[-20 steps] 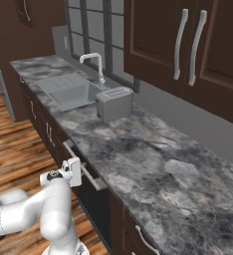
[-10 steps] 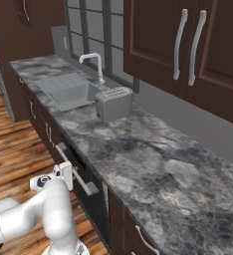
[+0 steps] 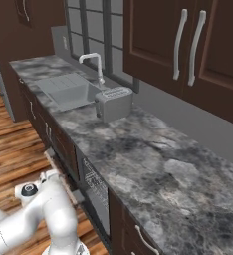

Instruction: Open the dishwasher door and pull out the top rack.

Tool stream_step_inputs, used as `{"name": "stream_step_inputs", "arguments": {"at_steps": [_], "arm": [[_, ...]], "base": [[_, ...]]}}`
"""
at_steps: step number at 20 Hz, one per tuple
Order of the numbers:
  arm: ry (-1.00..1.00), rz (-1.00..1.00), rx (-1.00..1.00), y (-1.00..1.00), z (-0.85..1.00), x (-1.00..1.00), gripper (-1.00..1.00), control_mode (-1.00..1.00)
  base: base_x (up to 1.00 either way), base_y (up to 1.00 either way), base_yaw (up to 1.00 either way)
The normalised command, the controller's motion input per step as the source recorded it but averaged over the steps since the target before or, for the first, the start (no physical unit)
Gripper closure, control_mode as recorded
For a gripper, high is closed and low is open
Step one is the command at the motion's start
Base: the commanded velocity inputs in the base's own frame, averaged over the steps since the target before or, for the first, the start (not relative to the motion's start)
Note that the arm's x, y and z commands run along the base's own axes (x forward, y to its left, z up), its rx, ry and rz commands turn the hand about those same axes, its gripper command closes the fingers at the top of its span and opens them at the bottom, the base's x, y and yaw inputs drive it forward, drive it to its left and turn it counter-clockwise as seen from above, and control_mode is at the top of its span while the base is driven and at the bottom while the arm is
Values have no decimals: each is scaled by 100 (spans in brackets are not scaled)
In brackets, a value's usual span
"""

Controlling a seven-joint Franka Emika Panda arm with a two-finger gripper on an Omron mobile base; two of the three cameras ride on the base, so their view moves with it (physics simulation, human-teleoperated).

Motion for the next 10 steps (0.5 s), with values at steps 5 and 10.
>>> {"name": "stream_step_inputs", "arguments": {"at_steps": [5,10], "arm": [[0,-3,0,83,-53,-45,100,-100],[0,-3,0,82,-52,-41,100,-100]], "base": [[0,0,0],[0,0,0]]}}
